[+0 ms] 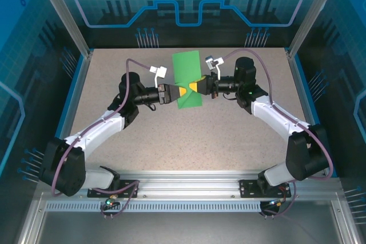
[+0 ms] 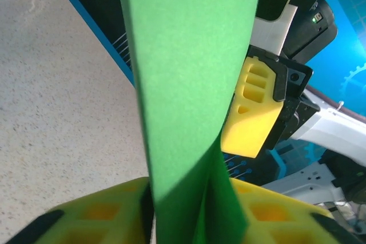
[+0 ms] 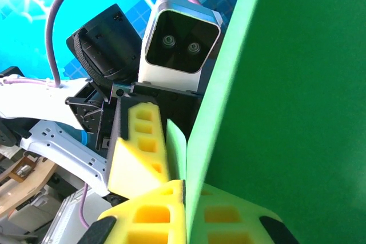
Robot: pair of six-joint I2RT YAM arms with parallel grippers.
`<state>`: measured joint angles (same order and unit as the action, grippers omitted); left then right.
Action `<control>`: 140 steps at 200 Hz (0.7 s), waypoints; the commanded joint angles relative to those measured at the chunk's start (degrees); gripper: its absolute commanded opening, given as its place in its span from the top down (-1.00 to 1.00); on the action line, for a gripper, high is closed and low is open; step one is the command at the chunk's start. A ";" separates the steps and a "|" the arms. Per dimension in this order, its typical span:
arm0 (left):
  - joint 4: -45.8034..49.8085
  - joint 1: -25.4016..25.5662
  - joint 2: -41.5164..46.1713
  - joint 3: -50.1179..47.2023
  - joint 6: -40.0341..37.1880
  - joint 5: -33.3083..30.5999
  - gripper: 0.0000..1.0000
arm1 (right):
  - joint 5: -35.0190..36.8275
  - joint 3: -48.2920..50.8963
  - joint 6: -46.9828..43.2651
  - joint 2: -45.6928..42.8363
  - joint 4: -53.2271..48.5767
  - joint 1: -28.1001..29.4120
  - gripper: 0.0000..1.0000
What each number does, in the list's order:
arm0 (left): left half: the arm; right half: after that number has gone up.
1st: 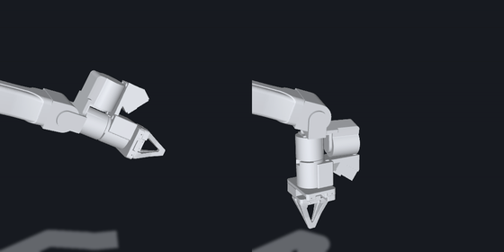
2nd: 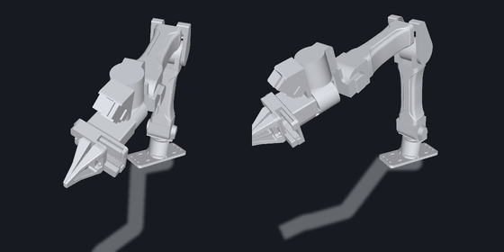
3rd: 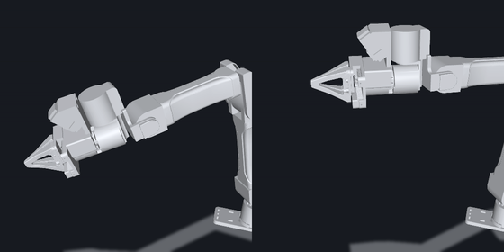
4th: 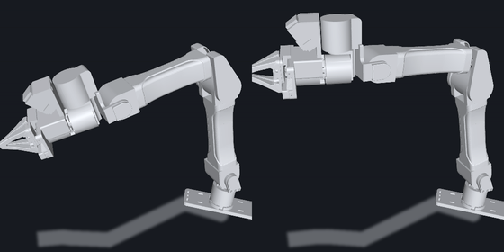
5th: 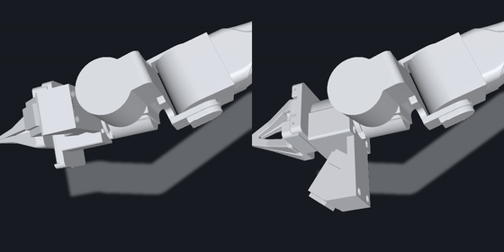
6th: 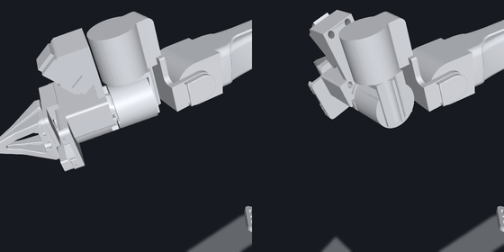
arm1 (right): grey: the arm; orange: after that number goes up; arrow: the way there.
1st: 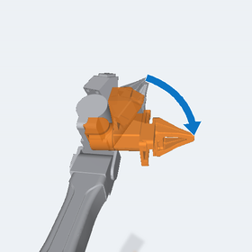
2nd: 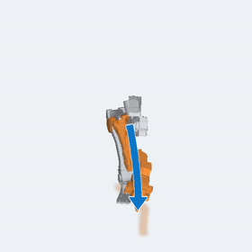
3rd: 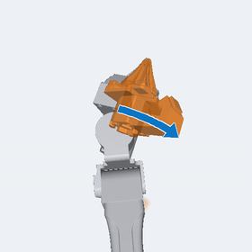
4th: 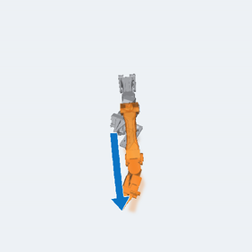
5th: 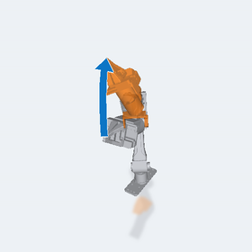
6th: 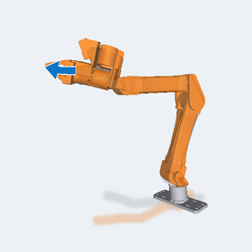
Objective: Fold a paper plane with a square sheet of paper (fold left side to right side)
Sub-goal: Turn over the paper at the center of the table.
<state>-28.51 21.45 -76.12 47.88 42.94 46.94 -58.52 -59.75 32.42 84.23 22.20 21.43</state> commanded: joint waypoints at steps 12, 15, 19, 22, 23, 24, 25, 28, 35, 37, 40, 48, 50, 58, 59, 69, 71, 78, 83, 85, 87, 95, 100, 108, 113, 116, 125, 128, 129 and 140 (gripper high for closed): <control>3.18 0.26 1.88 1.49 -3.86 -1.25 0.78 | 0.76 0.15 0.85 0.60 1.83 -0.31 0.63; 4.00 0.26 2.02 1.51 -4.28 -1.65 0.82 | 1.13 0.27 0.61 0.39 1.36 -0.47 0.55; 5.01 0.21 2.25 1.69 -4.95 -2.09 0.84 | 1.54 0.38 0.27 0.18 0.71 -0.64 0.49; 6.06 0.25 2.40 1.76 -5.65 -2.43 0.84 | 1.87 0.45 -0.11 -0.03 -0.01 -0.80 0.44; 6.48 0.25 2.43 1.81 -5.88 -2.58 0.85 | 1.98 0.52 -0.23 -0.16 -0.25 -0.88 0.44; 6.90 0.26 2.54 1.84 -6.13 -2.79 0.85 | 2.04 0.60 -0.37 -0.27 -0.50 -0.87 0.42; 7.38 0.26 2.63 1.90 -6.43 -2.93 0.85 | 2.16 0.64 -0.49 -0.37 -0.76 -1.00 0.41; 9.14 0.28 2.78 2.26 -7.37 -3.59 0.86 | 2.63 0.79 -0.97 -0.67 -1.62 -1.22 0.36; 14.38 0.49 3.23 3.38 -10.14 -5.38 0.89 | 4.06 1.00 -2.33 -1.55 -4.21 -1.87 0.29; 15.77 0.56 3.36 3.57 -11.03 -5.77 0.89 | 4.31 1.06 -2.53 -1.71 -4.59 -2.03 0.28; 17.64 0.62 3.55 4.04 -12.01 -6.48 0.89 | 5.04 1.17 -3.34 -2.16 -6.06 -2.44 0.26; 23.35 1.12 4.22 5.12 -15.55 -9.34 0.89 | 7.50 1.36 -5.80 -3.54 -11.75 -3.34 0.12; 24.94 1.28 4.31 5.47 -16.29 -10.31 0.89 | 9.28 1.17 -6.96 -3.89 -14.12 -3.69 0.06; 31.18 1.92 4.57 7.08 -19.65 -14.22 0.89 | 13.17 0.93 -9.33 -5.45 -19.80 -4.62 0.01; 32.09 1.92 4.57 7.29 -19.87 -14.71 0.89 | 13.66 0.94 -9.71 -5.64 -20.25 -4.72 0.00; 40.99 3.42 4.09 10.12 -24.27 -20.81 0.91 | 20.64 1.15 -11.92 -7.91 -27.87 -6.20 -0.12; 42.75 3.73 3.88 10.72 -24.87 -22.39 0.91 | 22.49 1.02 -12.27 -8.22 -29.22 -6.42 -0.13; 48.17 4.97 2.94 12.87 -27.39 -25.90 0.92 | 28.20 0.63 -13.82 -9.33 -34.79 -7.18 -0.13; 51.36 6.00 2.26 14.41 -29.05 -29.02 0.92 | 31.41 0.38 -14.56 -9.82 -37.59 -7.45 -0.15; 52.97 6.46 1.75 14.93 -29.31 -31.16 0.92 | 33.11 0.21 -14.82 -10.10 -38.99 -7.50 -0.19; 54.49 6.93 1.34 15.62 -29.83 -31.93 0.92 | 35.87 0.05 -15.06 -10.47 -40.98 -7.65 -0.25; 59.72 9.17 -0.45 18.14 -31.21 -38.57 0.94 | 42.32 -0.49 -15.15 -11.02 -45.71 -8.01 -0.34; 62.25 10.56 -1.68 19.65 -31.77 -42.47 0.95 | 46.52 -0.91 -15.32 -11.31 -48.37 -8.22 -0.36; 67.21 13.05 -4.03 22.13 -32.26 -49.09 0.95 | 52.34 -1.23 -15.04 -11.73 -52.66 -8.68 -0.42; 69.73 14.43 -5.64 23.83 -32.06 -53.42 0.95 | 56.01 -1.33 -14.42 -11.87 -54.86 -9.03 -0.46; 71.48 15.34 -6.64 24.76 -31.81 -55.86 0.95 | 57.93 -1.34 -14.19 -12.00 -56.08 -9.15 -0.49; 75.42 17.37 -9.91 27.43 -30.96 -61.46 0.95 | 62.69 -1.14 -13.35 -12.23 -59.15 -9.88 -0.53; 77.27 18.07 -11.06 28.42 -30.45 -63.64 0.95 | 64.01 -1.03 -13.13 -12.36 -59.76 -10.13 -0.56; 77.76 18.17 -11.46 28.72 -30.28 -64.34 0.95 | 64.21 -0.96 -13.02 -12.39 -59.96 -10.20 -0.56; 82.86 20.46 -16.00 32.13 -28.00 -70.94 0.96 | 68.13 0.02 -12.05 -12.96 -61.26 -10.76 -0.68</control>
<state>32.95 37.69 -83.92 74.30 15.29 -0.34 -9.80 -59.77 19.81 72.60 -24.97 12.64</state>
